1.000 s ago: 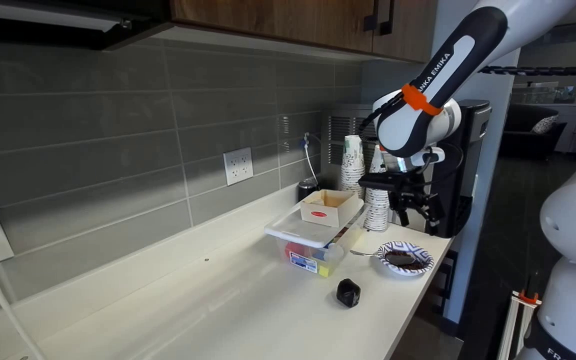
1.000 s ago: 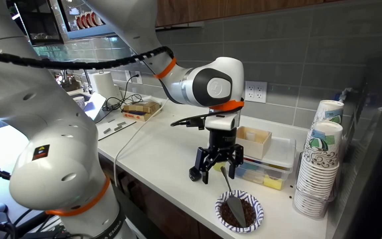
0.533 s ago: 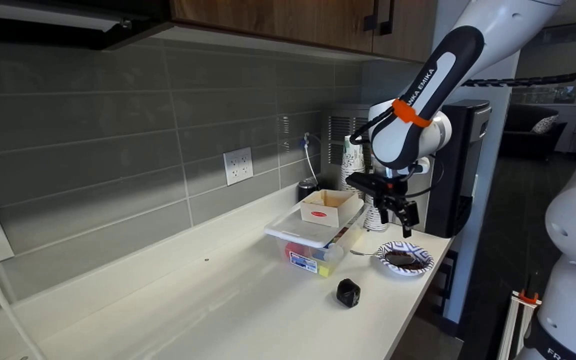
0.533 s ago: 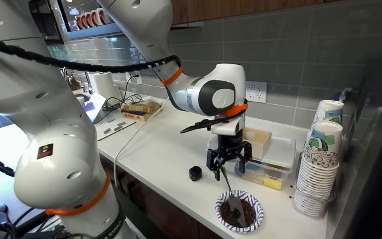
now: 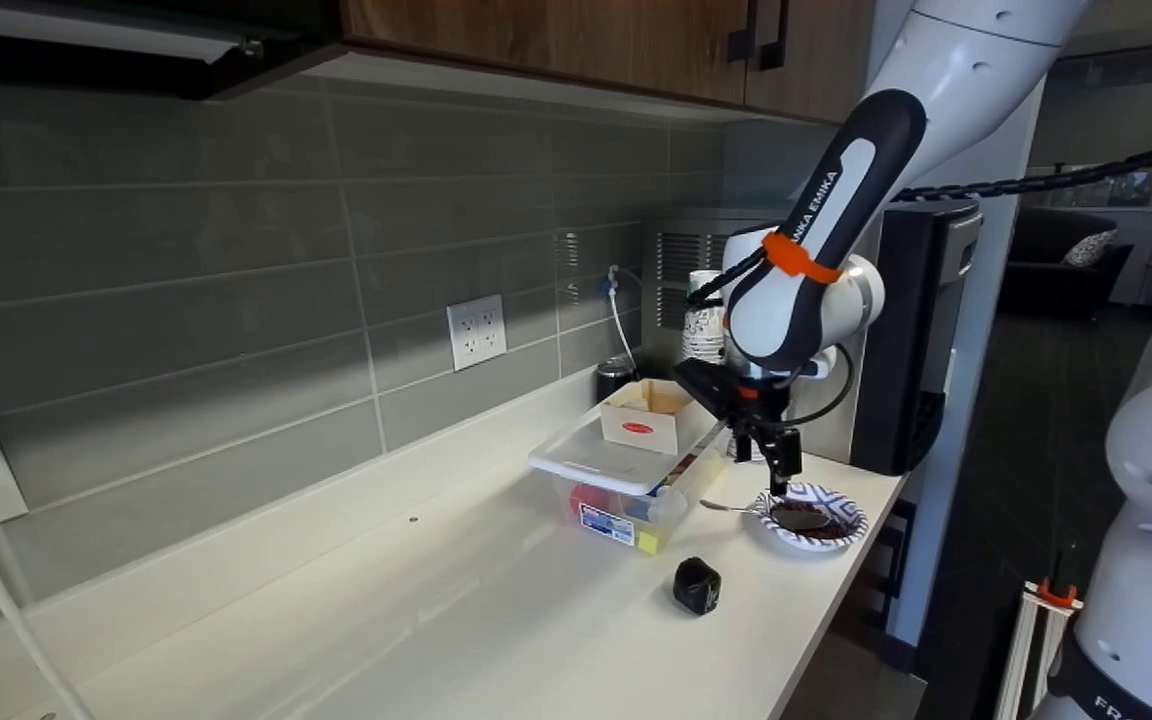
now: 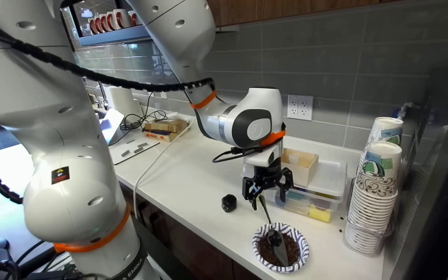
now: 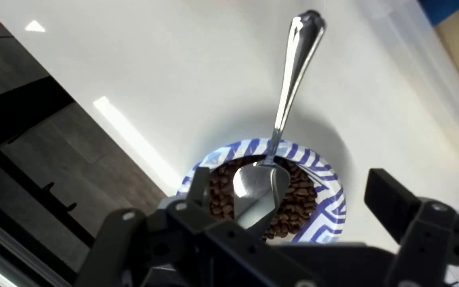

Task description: Use the cake slicer to stir in the bowl

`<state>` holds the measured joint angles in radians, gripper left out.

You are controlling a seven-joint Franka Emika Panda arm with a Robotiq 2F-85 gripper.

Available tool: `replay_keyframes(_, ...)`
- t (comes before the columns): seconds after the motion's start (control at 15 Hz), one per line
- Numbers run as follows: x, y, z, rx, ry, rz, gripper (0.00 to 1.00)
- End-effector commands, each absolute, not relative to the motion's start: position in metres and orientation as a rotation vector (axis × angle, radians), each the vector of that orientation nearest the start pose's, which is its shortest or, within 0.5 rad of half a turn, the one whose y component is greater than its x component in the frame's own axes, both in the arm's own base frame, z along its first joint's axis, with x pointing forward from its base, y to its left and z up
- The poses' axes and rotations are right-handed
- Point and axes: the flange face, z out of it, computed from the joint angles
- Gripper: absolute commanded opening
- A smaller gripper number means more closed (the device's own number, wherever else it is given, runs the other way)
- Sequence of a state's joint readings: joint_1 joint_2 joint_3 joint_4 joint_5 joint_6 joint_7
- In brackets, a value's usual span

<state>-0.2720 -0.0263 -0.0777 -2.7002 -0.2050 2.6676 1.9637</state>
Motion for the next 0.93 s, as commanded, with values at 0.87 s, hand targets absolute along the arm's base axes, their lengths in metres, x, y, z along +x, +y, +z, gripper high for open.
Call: replay_keyframes(0.87, 0.3903, -0.1299, 0.2331, -1.301, 2.828, 0.024, 1.00)
